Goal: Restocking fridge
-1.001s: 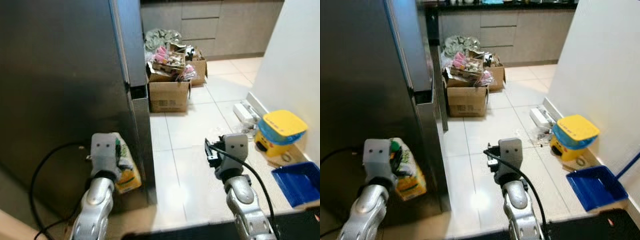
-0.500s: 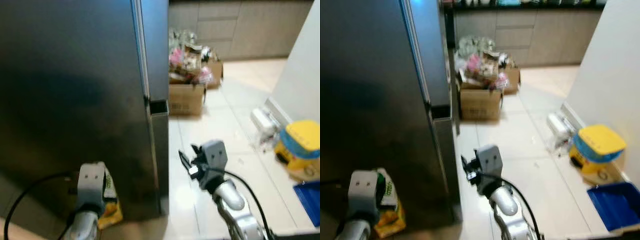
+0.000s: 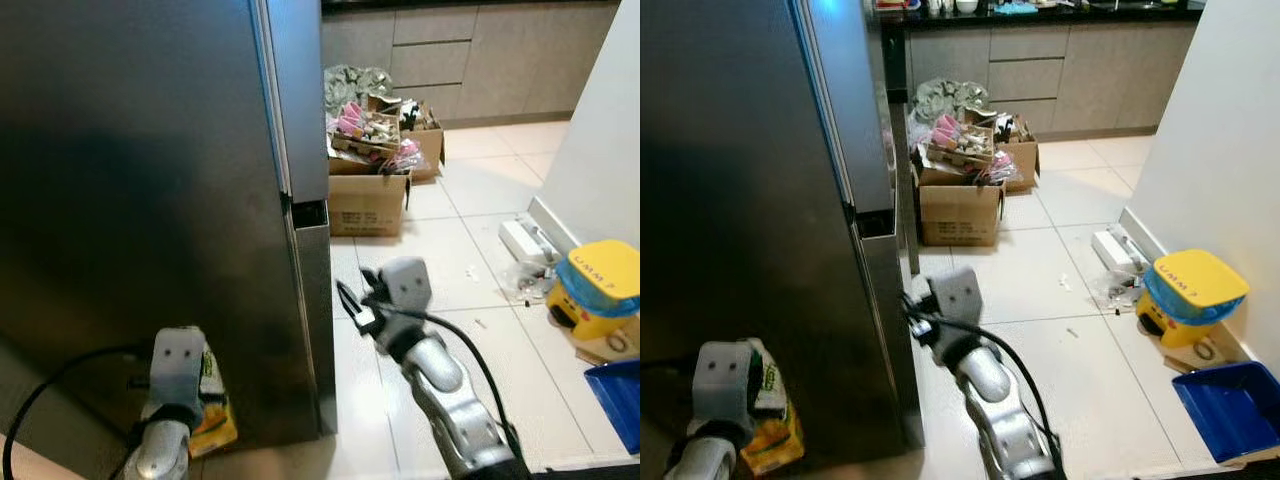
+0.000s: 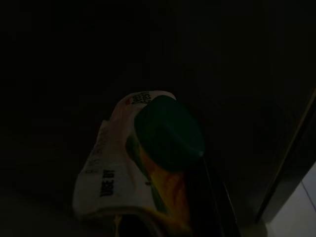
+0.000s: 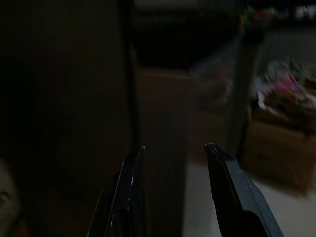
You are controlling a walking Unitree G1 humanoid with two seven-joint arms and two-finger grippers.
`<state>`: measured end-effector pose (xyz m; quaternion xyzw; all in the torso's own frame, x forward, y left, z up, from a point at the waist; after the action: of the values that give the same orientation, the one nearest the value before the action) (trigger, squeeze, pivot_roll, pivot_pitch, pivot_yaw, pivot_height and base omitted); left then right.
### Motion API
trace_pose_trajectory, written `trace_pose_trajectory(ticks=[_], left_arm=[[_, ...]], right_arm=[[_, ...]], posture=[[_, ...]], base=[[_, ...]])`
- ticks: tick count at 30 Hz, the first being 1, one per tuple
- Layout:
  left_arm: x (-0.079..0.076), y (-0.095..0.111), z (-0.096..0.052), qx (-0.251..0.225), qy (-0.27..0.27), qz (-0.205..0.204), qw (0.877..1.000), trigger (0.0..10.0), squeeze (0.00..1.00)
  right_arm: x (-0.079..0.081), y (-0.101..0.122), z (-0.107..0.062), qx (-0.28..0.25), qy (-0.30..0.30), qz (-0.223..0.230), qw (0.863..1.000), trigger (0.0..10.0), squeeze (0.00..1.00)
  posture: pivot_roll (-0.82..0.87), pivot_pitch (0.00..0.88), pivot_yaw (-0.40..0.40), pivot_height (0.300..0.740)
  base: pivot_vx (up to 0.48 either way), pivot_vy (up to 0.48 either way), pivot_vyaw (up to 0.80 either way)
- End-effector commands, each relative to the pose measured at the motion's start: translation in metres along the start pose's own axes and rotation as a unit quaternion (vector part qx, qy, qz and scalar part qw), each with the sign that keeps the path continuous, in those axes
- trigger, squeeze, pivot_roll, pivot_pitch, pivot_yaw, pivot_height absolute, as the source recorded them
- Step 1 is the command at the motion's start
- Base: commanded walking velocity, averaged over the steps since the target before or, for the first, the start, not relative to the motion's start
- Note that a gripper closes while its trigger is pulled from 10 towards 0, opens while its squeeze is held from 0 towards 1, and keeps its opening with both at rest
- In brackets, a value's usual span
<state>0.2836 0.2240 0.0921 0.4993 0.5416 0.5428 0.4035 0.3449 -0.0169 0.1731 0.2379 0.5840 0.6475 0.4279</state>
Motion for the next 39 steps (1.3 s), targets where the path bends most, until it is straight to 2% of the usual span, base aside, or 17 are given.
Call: trace_pose_trajectory(ticks=[1, 2, 4, 9, 14, 16, 19, 22, 23, 24, 26, 32, 39], left_arm=[[0.004, 0.002, 0.001, -0.004, 0.003, 0.014, 1.000, 10.0, 0.00], [0.001, 0.004, 0.002, -0.008, 0.000, 0.012, 1.000, 10.0, 0.00], [-0.003, 0.007, 0.005, -0.013, -0.003, 0.010, 1.000, 10.0, 0.00], [-0.006, 0.012, 0.007, -0.021, -0.005, 0.008, 1.000, 10.0, 0.00], [-0.008, 0.017, 0.009, -0.027, -0.004, 0.006, 1.000, 10.0, 0.00], [-0.008, 0.022, 0.009, -0.033, -0.002, 0.005, 0.999, 10.0, 0.00], [-0.006, 0.032, 0.006, -0.045, 0.006, 0.003, 0.999, 10.0, 0.00], [-0.003, 0.038, 0.003, -0.051, 0.012, 0.002, 0.999, 10.0, 0.00], [0.000, 0.040, 0.001, -0.054, 0.015, 0.003, 0.998, 10.0, 0.00], [0.002, 0.043, -0.001, -0.056, 0.018, 0.004, 0.998, 10.0, 0.00], [0.004, 0.044, -0.003, -0.058, 0.021, 0.005, 0.998, 10.0, 0.00], [0.013, 0.047, -0.014, -0.054, 0.036, 0.011, 0.998, 10.0, 0.00], [0.008, 0.048, -0.015, -0.050, 0.035, 0.008, 0.998, 10.0, 0.00]], right_arm=[[0.008, -0.007, 0.003, 0.010, 0.015, 0.007, 1.000, 5.5, 0.00], [0.012, -0.006, 0.008, 0.009, 0.025, 0.013, 1.000, 0.0, 0.00], [0.016, -0.005, 0.014, 0.007, 0.041, 0.021, 0.999, 0.0, 0.00], [0.017, -0.006, 0.021, 0.007, 0.053, 0.022, 0.998, 0.0, 0.00], [0.009, -0.006, 0.030, 0.009, 0.052, 0.023, 0.998, 0.0, 0.00], [0.001, -0.006, 0.036, 0.011, 0.045, 0.026, 0.999, 0.0, 0.00], [-0.011, -0.002, 0.044, 0.008, 0.041, 0.031, 0.999, 0.0, 0.00], [-0.014, 0.002, 0.049, 0.005, 0.048, 0.037, 0.998, 0.0, 0.00], [-0.015, 0.004, 0.052, 0.005, 0.056, 0.038, 0.998, 2.0, 0.00], [-0.014, 0.005, 0.054, 0.006, 0.068, 0.038, 0.997, 10.0, 0.00], [-0.013, 0.007, 0.056, 0.005, 0.075, 0.038, 0.996, 10.0, 0.00], [0.005, 0.016, 0.064, -0.006, 0.133, 0.039, 0.990, 10.0, 0.00], [0.008, 0.012, 0.067, 0.004, 0.145, 0.030, 0.989, 10.0, 0.00]], posture=[[-0.06, 0.128, 0.059, 0.740], [-0.06, 0.130, 0.060, 0.740], [-0.05, 0.133, 0.060, 0.740], [-0.04, 0.139, 0.058, 0.740], [-0.01, 0.147, 0.056, 0.740], [0.02, 0.154, 0.052, 0.740], [0.06, 0.169, 0.045, 0.740], [0.09, 0.179, 0.041, 0.740], [0.10, 0.188, 0.039, 0.740], [0.12, 0.197, 0.036, 0.740], [0.12, 0.200, 0.035, 0.740], [0.15, 0.227, 0.024, 0.740], [0.16, 0.229, 0.015, 0.740]], base=[[0.000, 0.000, 0.00], [0.000, 0.000, 0.00], [0.000, 0.000, 0.00], [0.000, 0.000, 0.00], [0.000, 0.000, 0.00], [0.000, 0.000, 0.00], [0.000, 0.000, 0.00], [0.000, 0.000, 0.00], [0.000, 0.000, 0.00], [0.000, 0.000, 0.00], [0.000, 0.000, 0.00], [0.000, 0.000, 0.00], [0.000, 0.000, 0.00]])
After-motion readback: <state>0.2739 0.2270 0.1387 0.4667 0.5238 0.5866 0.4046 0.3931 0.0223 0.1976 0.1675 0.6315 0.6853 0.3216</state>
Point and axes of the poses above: a point about 5 cm out from each wrist's last joint towards the gripper, its own z axis pointing out of the wrist towards the gripper, its own y axis along the axis of the wrist's last joint, x = y × z, the point moved 4 cm from there along z, pointing out of the wrist towards the gripper, and after that the axes turned 7 degrees about -z, right-handed, at the moved point
